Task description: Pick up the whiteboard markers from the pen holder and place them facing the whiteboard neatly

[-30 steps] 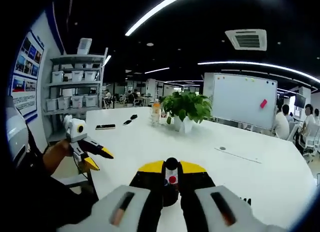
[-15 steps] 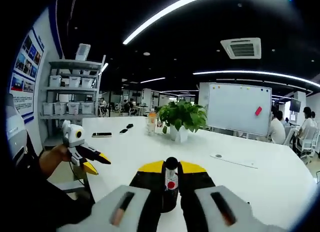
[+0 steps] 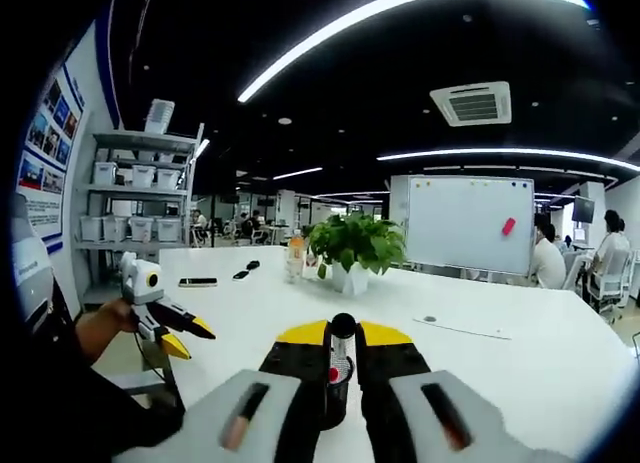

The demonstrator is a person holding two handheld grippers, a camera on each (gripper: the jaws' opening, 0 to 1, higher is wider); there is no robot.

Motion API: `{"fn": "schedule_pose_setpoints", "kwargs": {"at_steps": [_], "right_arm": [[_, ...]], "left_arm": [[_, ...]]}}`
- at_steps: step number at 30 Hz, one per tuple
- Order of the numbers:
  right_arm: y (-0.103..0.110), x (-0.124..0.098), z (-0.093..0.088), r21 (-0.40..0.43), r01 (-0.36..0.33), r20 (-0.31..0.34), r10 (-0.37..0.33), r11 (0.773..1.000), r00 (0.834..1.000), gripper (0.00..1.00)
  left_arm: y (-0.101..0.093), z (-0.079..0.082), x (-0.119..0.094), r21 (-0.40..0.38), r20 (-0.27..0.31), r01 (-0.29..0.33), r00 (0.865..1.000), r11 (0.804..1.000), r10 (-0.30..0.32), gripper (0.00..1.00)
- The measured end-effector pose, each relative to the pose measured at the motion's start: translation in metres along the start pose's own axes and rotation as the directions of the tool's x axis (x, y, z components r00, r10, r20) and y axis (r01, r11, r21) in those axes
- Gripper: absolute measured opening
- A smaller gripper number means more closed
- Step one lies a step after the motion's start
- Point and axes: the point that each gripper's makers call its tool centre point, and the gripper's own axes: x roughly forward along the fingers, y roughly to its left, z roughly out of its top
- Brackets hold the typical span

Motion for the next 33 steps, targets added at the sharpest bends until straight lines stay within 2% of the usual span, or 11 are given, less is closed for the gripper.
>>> {"fn": "schedule_pose_setpoints", "kwargs": {"at_steps": [10, 19, 25, 29, 33], "right_arm": [[-0.010, -0.006, -0.016, 0.033, 0.038, 0.003, -0.039, 0.999, 0.999, 0.13], [-0.015, -0.022, -0.016, 0.030, 0.071, 0.041, -0.072, 0.997, 0.997, 0.13], [-0.019, -0.024, -0.017, 0.026, 0.085, 0.040, -0.086, 0.996, 0.996, 0.13], [-0.016, -0.025, -0.020, 0.014, 0.070, 0.043, -0.071, 0.997, 0.997, 0.13], [-0.019, -0.036, -0.026, 0.027, 0.097, 0.057, -0.098, 0.995, 0.994, 0.13]], "left_arm": [[0.000, -0.001, 0.001, 0.000, -0.003, 0.002, 1.000, 1.000, -0.002, 0.45], [0.003, 0.000, -0.003, 0.000, 0.001, -0.007, 1.000, 1.000, 0.007, 0.45], [0.001, 0.000, -0.003, 0.005, 0.000, -0.003, 1.000, 1.000, 0.003, 0.45], [0.002, 0.001, -0.004, 0.007, 0.003, -0.009, 1.000, 1.000, 0.009, 0.45], [0.001, 0.001, -0.005, 0.019, 0.000, -0.008, 1.000, 1.000, 0.008, 0.45]]}}
